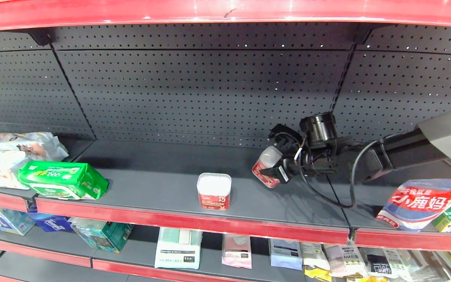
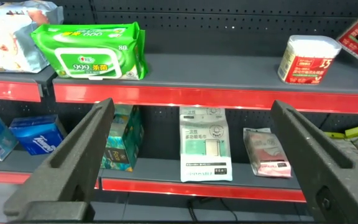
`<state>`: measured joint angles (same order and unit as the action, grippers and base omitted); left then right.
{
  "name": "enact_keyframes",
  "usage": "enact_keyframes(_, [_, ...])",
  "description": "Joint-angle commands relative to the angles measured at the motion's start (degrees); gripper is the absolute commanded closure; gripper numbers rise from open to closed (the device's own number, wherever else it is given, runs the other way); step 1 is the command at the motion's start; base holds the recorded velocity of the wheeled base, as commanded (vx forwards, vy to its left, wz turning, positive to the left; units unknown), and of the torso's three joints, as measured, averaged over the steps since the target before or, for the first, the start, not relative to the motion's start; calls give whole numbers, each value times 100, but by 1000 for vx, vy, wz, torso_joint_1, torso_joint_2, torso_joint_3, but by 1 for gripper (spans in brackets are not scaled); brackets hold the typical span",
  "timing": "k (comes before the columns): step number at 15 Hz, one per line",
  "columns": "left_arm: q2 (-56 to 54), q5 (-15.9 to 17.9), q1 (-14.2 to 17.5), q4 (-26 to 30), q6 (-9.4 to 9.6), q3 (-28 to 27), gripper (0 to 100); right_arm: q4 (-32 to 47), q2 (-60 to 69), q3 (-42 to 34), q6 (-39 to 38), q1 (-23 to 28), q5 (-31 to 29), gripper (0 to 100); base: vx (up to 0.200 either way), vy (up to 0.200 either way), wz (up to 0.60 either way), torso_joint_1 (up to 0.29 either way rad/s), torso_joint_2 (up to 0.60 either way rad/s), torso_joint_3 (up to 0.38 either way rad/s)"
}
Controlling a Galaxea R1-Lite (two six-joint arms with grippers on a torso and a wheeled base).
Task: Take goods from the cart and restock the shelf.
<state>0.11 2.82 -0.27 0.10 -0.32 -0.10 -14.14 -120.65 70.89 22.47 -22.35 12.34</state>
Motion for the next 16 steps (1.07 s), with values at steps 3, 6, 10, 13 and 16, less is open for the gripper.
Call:
enact_keyframes(3, [-2,0,0,-1,-3,1,0,-10,182,-110,-6,28,-12,100,0,0,0,0,0,0])
enact_keyframes(6, [-2,0,0,-1,-3,1,0,-19,270,-251,-23,20,-12,100,0,0,0,0,0,0])
enact_keyframes(10, [-2,0,0,-1,-12,1,0,-19,226,-251,-23,20,-47,100,0,0,0,0,0,0])
enact_keyframes(13, [-2,0,0,-1,-3,1,0,-19,112,-110,-32,-7,-74,100,0,0,0,0,0,0])
enact_keyframes(16, [-2,0,0,-1,-3,1,0,-1,-38,4,-32,-59,-144,100,0,0,0,0,0,0])
